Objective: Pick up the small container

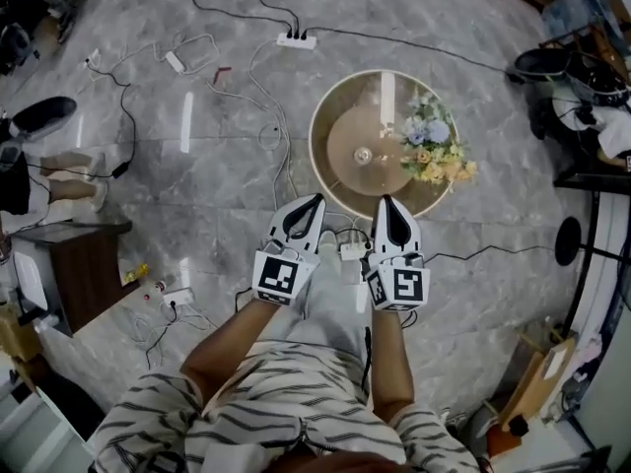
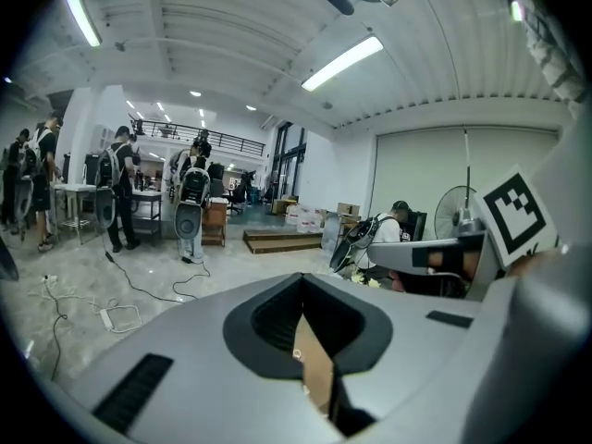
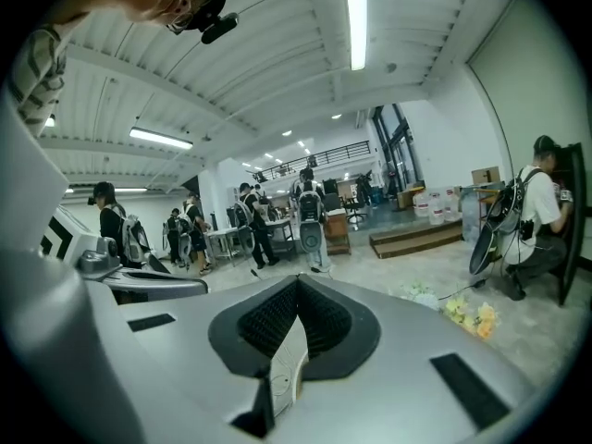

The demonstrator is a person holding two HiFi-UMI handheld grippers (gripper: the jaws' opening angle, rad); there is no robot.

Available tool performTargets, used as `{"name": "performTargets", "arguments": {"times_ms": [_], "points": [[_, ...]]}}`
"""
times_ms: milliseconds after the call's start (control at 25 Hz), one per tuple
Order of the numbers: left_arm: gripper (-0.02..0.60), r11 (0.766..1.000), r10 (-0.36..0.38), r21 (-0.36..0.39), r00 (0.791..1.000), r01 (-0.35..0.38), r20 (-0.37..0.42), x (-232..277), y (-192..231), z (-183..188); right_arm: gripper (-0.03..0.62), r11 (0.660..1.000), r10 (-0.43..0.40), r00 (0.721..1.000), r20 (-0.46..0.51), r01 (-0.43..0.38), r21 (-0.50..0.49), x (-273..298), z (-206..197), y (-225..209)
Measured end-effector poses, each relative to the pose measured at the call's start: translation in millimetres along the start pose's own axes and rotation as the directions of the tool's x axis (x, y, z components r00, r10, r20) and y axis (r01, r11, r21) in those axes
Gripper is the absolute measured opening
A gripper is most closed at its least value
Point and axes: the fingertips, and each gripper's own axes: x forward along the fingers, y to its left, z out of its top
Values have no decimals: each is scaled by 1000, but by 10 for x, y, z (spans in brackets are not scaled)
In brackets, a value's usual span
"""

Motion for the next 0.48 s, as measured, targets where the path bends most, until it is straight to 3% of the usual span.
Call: {"name": "performTargets", "arguments": {"times_ms": [240, 480], "points": [[-3, 1000, -7, 17, 999, 8, -34, 444, 53, -612, 8, 998, -61, 997, -50, 60, -5, 317, -705, -418], [-3, 1000, -12, -12, 999, 11, -53, 788, 85, -1126, 6, 996, -90, 994, -68, 91, 21, 590, -1355, -694]]}}
